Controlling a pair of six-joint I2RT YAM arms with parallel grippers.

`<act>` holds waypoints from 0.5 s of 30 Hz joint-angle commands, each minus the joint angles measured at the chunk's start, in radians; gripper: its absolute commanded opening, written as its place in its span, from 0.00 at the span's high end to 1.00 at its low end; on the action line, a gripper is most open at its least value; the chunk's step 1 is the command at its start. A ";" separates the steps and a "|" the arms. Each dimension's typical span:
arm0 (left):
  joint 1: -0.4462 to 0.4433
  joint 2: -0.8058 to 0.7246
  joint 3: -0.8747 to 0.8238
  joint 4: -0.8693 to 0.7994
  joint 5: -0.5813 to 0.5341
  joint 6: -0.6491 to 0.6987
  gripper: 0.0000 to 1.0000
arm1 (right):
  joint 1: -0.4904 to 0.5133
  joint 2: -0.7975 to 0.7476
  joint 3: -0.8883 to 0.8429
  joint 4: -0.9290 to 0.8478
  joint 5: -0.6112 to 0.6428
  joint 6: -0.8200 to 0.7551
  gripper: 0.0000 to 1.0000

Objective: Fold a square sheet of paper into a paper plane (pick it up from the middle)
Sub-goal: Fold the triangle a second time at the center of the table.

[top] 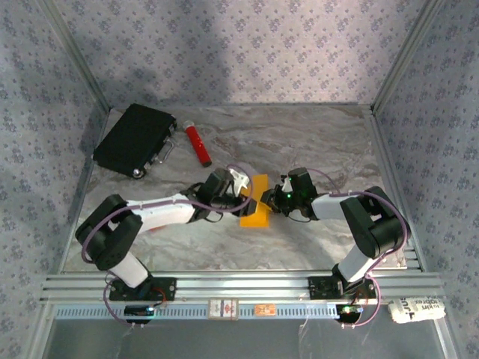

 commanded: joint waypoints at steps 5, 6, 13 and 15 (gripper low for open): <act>-0.169 -0.019 -0.053 0.091 -0.242 0.429 0.44 | -0.007 -0.002 0.035 -0.057 -0.029 -0.035 0.82; -0.198 -0.010 -0.052 0.092 -0.276 0.472 0.42 | -0.007 -0.004 0.036 -0.060 -0.029 -0.036 0.82; -0.317 0.042 -0.049 0.131 -0.461 0.590 0.22 | -0.010 -0.008 0.036 -0.070 -0.029 -0.040 0.82; -0.326 0.053 -0.052 0.147 -0.519 0.591 0.22 | -0.010 -0.010 0.033 -0.070 -0.027 -0.038 0.82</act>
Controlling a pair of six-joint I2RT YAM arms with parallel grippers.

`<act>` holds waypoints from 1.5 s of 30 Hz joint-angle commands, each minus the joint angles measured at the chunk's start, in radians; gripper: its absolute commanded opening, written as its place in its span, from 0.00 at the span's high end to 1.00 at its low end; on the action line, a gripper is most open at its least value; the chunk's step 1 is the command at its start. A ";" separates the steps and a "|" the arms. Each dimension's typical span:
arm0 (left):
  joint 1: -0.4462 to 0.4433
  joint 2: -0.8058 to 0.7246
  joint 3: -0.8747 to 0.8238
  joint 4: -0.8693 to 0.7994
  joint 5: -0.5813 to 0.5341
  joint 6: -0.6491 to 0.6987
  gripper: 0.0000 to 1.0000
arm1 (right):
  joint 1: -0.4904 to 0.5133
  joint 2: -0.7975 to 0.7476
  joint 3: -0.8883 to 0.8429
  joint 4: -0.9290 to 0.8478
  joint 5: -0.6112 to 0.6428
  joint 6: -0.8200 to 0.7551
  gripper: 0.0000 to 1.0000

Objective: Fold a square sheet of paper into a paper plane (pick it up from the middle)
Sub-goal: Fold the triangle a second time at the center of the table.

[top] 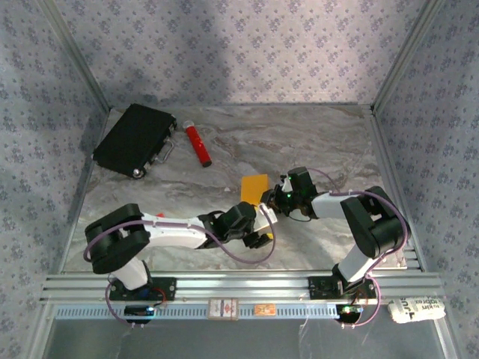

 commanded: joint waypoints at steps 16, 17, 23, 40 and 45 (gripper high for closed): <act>-0.014 0.099 0.043 0.034 -0.156 0.131 0.25 | -0.010 -0.012 0.020 -0.021 -0.015 -0.016 0.82; -0.013 0.104 0.049 0.029 -0.156 0.131 0.27 | -0.009 -0.012 0.018 -0.021 -0.015 -0.016 0.82; -0.014 0.121 0.064 0.025 -0.181 0.117 0.35 | -0.009 -0.013 0.014 -0.021 -0.012 -0.014 0.82; -0.013 0.078 0.009 0.058 -0.173 0.102 0.76 | -0.013 -0.018 0.003 -0.020 -0.001 -0.014 0.81; -0.013 0.072 0.004 0.054 -0.173 0.096 0.85 | -0.012 -0.021 0.001 -0.022 -0.001 -0.014 0.81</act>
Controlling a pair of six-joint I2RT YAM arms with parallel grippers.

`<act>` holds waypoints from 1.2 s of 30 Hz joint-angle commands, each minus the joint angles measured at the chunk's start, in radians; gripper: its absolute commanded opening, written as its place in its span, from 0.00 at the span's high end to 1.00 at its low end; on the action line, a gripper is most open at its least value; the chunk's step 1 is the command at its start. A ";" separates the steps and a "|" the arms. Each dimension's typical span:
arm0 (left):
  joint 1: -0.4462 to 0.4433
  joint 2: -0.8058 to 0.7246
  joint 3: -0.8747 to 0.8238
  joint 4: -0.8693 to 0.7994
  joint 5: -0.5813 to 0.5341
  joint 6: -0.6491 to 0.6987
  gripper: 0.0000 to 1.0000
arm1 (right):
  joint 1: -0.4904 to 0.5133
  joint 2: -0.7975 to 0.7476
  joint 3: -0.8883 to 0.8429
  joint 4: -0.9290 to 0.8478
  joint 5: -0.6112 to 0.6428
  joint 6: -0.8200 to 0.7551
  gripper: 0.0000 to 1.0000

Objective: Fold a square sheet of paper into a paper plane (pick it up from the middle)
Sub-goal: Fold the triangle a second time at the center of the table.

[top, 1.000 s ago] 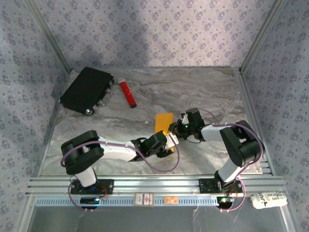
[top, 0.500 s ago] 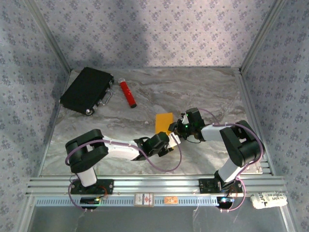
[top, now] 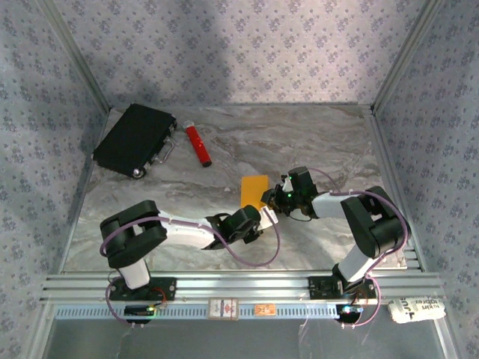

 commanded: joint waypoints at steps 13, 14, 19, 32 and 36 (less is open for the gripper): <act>0.007 -0.054 0.043 -0.098 0.030 -0.165 1.00 | -0.007 -0.115 -0.007 -0.170 0.134 -0.056 0.79; 0.020 -0.058 0.058 -0.129 0.058 -0.208 1.00 | -0.007 -0.137 -0.007 -0.203 0.160 -0.069 0.77; 0.089 -0.055 0.130 -0.243 0.186 -0.432 1.00 | -0.013 -0.245 -0.010 -0.368 0.279 -0.117 0.70; 0.133 -0.037 0.175 -0.220 0.352 -0.723 1.00 | -0.053 -0.430 -0.083 -0.479 0.250 -0.155 0.73; 0.132 -0.039 0.178 -0.203 0.355 -0.780 1.00 | -0.045 -0.432 -0.118 -0.443 0.220 -0.138 0.82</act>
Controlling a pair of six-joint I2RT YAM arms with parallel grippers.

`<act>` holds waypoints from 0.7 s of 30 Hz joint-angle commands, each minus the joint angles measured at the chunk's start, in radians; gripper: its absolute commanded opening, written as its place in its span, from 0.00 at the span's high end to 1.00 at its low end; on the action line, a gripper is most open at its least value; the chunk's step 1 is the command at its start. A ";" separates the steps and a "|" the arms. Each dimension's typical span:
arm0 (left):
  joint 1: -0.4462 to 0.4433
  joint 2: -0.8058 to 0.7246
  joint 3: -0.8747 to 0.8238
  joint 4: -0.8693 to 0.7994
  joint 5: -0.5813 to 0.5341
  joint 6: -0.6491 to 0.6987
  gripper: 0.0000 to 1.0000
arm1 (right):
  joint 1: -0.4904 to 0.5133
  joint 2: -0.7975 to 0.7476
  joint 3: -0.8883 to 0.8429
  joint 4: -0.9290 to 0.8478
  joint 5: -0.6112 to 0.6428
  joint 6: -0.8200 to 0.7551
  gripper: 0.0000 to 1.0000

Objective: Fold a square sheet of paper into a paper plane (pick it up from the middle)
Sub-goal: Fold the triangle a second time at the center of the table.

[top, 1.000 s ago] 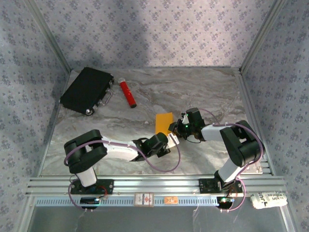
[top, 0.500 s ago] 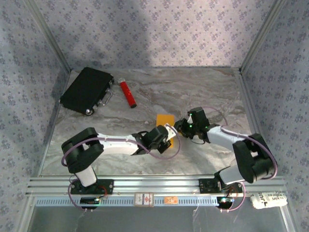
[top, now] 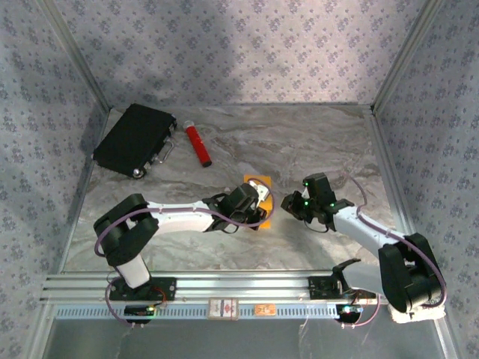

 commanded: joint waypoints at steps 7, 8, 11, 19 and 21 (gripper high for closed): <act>-0.001 -0.022 0.007 0.036 0.005 -0.140 1.00 | 0.042 0.014 -0.065 0.114 -0.090 0.042 0.94; -0.001 -0.026 -0.001 0.042 -0.003 -0.140 1.00 | 0.052 0.028 -0.066 0.134 -0.097 0.048 0.95; -0.001 -0.034 -0.015 0.030 -0.032 -0.123 1.00 | 0.090 0.071 -0.065 0.198 -0.099 0.075 0.97; 0.020 -0.035 -0.028 0.012 -0.046 -0.107 1.00 | 0.173 0.204 -0.043 0.316 -0.090 0.126 0.99; 0.020 -0.031 -0.024 0.018 -0.045 -0.107 1.00 | 0.184 0.233 -0.033 0.303 -0.076 0.123 1.00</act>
